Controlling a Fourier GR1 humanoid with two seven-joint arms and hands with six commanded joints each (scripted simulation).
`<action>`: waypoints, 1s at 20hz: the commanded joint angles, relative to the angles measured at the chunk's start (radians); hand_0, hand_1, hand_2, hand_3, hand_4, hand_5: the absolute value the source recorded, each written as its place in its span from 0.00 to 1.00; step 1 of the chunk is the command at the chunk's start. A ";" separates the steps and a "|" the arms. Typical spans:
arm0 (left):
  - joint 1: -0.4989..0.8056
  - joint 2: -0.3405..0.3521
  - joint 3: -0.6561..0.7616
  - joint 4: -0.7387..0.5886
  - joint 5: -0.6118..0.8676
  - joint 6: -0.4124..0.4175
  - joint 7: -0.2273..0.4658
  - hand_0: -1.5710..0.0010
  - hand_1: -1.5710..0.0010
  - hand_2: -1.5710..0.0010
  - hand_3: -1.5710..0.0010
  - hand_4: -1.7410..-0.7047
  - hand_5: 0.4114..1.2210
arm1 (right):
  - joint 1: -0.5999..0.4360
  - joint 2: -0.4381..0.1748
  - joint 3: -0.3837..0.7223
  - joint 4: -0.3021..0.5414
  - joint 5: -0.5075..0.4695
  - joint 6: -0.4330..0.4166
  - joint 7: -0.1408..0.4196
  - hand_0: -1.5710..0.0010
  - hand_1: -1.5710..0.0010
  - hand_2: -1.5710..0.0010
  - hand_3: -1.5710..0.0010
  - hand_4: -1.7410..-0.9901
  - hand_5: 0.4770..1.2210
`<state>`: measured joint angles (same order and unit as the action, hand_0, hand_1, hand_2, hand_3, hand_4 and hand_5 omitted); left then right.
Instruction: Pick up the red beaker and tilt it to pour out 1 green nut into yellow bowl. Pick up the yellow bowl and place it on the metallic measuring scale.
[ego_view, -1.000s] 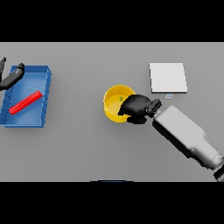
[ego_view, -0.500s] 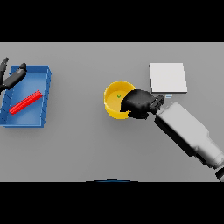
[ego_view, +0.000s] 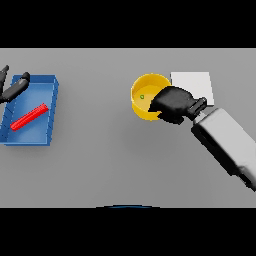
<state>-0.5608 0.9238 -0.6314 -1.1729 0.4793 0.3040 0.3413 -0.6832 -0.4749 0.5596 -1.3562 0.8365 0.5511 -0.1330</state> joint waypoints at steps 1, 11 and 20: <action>-0.005 -0.005 -0.008 -0.012 -0.007 0.013 0.019 1.00 1.00 1.00 1.00 0.99 0.34 | 0.010 -0.008 -0.002 -0.013 -0.001 -0.001 -0.007 0.01 0.00 0.04 0.26 0.00 1.00; 0.008 0.023 -0.003 -0.045 0.004 0.024 0.059 1.00 1.00 1.00 1.00 0.97 0.39 | -0.046 -0.051 -0.113 0.163 0.025 -0.110 -0.006 0.00 0.00 0.02 0.27 0.00 1.00; 0.008 0.031 -0.009 -0.058 -0.004 0.026 0.071 1.00 1.00 1.00 1.00 0.99 0.38 | -0.074 -0.045 -0.167 0.431 0.073 -0.262 -0.062 0.00 0.00 0.05 0.24 0.00 1.00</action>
<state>-0.5529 0.9551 -0.6397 -1.2309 0.4754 0.3299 0.4109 -0.7569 -0.5197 0.3930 -0.9252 0.9108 0.2891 -0.1928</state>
